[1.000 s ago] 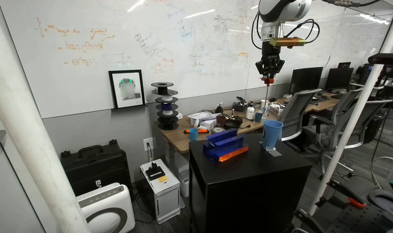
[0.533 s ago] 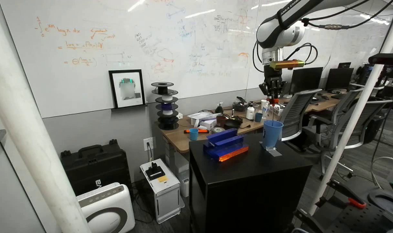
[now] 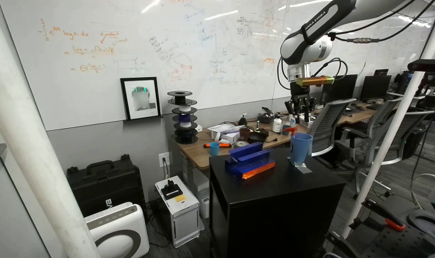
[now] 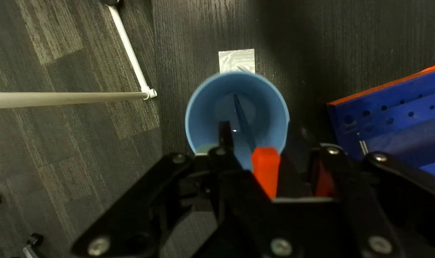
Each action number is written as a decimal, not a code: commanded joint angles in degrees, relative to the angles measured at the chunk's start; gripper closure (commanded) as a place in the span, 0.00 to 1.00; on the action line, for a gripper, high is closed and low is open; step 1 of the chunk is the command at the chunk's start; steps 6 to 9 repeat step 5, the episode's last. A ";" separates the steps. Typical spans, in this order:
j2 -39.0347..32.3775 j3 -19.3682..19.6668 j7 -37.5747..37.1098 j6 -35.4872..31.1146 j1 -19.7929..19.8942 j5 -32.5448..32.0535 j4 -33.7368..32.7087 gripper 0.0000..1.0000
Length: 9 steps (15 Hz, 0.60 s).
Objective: Put the red object on the blue rack in the blue cup
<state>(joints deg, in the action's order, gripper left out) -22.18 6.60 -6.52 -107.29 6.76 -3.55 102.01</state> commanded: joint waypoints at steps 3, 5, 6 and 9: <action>15.37 -1.01 3.61 0.86 -0.48 1.64 6.45 0.08; 11.06 -0.66 2.40 1.15 -0.45 0.97 2.82 0.18; 11.06 -0.66 2.40 1.15 -0.45 0.97 2.82 0.18; 11.06 -0.66 2.40 1.15 -0.45 0.97 2.82 0.18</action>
